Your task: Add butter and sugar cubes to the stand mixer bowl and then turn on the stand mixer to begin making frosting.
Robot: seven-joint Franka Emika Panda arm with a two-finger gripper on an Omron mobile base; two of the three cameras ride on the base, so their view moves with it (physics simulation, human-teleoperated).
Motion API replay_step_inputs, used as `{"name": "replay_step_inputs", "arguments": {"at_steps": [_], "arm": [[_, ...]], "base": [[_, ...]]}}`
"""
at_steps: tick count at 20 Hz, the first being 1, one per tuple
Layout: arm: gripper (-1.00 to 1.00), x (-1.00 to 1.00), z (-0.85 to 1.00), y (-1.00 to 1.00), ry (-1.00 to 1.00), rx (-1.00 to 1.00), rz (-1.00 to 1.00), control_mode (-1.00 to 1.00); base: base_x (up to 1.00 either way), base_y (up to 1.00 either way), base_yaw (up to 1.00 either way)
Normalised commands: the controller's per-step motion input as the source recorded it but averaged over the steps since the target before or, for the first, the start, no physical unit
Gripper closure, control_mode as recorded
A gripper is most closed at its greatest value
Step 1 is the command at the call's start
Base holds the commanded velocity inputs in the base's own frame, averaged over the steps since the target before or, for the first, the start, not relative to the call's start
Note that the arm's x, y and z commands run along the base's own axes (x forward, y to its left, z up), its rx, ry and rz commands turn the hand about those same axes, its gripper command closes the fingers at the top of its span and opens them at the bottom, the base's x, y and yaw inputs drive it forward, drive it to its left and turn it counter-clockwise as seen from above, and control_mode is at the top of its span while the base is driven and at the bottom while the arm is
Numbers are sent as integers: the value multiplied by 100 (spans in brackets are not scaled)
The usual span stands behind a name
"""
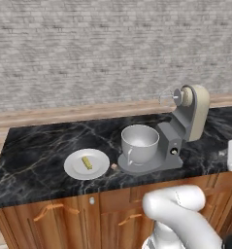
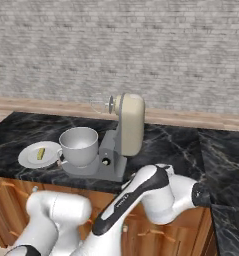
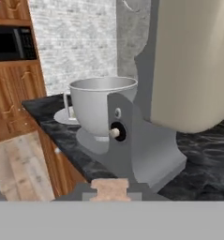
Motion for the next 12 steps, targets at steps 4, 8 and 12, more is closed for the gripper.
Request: {"name": "replay_step_inputs", "arguments": {"at_steps": [4,8,12], "arm": [[100,-100,87,8,0,-1,-18,-100],[100,-82,86,37,1,-5,-12,-100],[100,-51,82,64,10,-10,-7,-100]], "base": [[0,0,0],[0,0,0],[0,0,0]]}}
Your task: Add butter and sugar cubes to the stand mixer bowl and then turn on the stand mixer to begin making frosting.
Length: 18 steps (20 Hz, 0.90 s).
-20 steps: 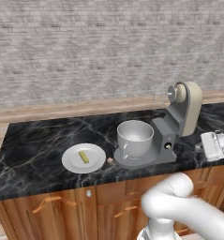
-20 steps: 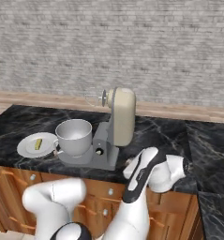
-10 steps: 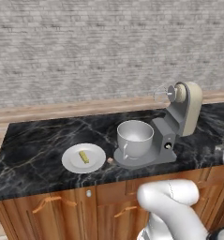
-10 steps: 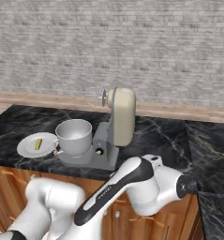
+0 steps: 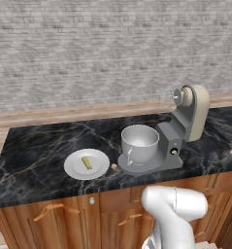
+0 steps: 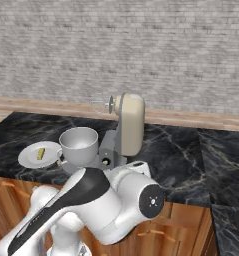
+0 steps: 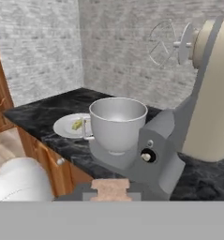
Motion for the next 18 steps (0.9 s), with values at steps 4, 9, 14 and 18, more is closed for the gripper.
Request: {"name": "replay_step_inputs", "arguments": {"at_steps": [4,9,14,18], "arm": [[100,-18,64,87,16,-15,-5,-100],[100,-1,37,100,19,-15,-9,-100],[100,16,12,91,15,-9,-18,-100],[100,51,0,65,11,-6,-28,-100]], "base": [[0,0,0],[0,0,0],[0,0,0],[0,0,0]]}}
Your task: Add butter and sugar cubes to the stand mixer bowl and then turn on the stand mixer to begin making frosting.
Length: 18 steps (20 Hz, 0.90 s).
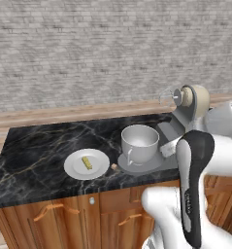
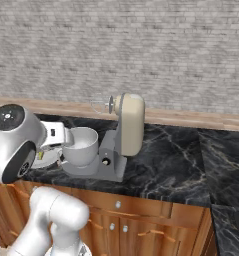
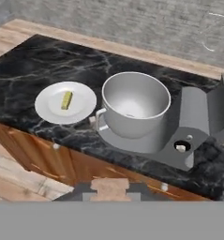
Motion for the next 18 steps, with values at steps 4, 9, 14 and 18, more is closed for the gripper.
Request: {"name": "replay_step_inputs", "arguments": {"at_steps": [4,9,14,18], "arm": [[100,73,0,55,13,-6,-33,-100],[100,80,-10,30,17,-9,-36,-100],[100,81,-38,0,24,-4,-33,-100],[100,81,-41,0,22,0,-24,-100]], "base": [[0,0,0],[0,0,0],[0,0,0],[0,0,0]]}}
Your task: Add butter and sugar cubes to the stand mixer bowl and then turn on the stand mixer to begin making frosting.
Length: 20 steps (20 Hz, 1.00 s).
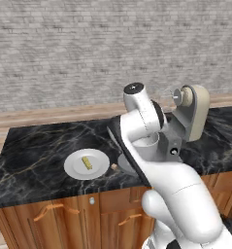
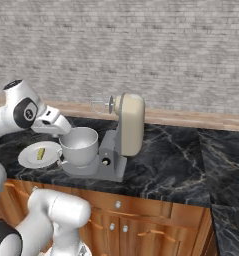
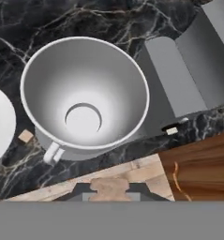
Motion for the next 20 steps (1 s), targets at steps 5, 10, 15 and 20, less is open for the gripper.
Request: {"name": "replay_step_inputs", "arguments": {"at_steps": [5,10,15,20], "arm": [[100,71,-45,0,11,0,-12,-100],[100,52,-56,0,0,0,-3,-100],[100,16,-53,-3,0,0,0,-100],[100,11,-33,-18,0,0,0,-100]], "base": [[0,0,0],[0,0,0],[0,0,0],[0,0,0]]}}
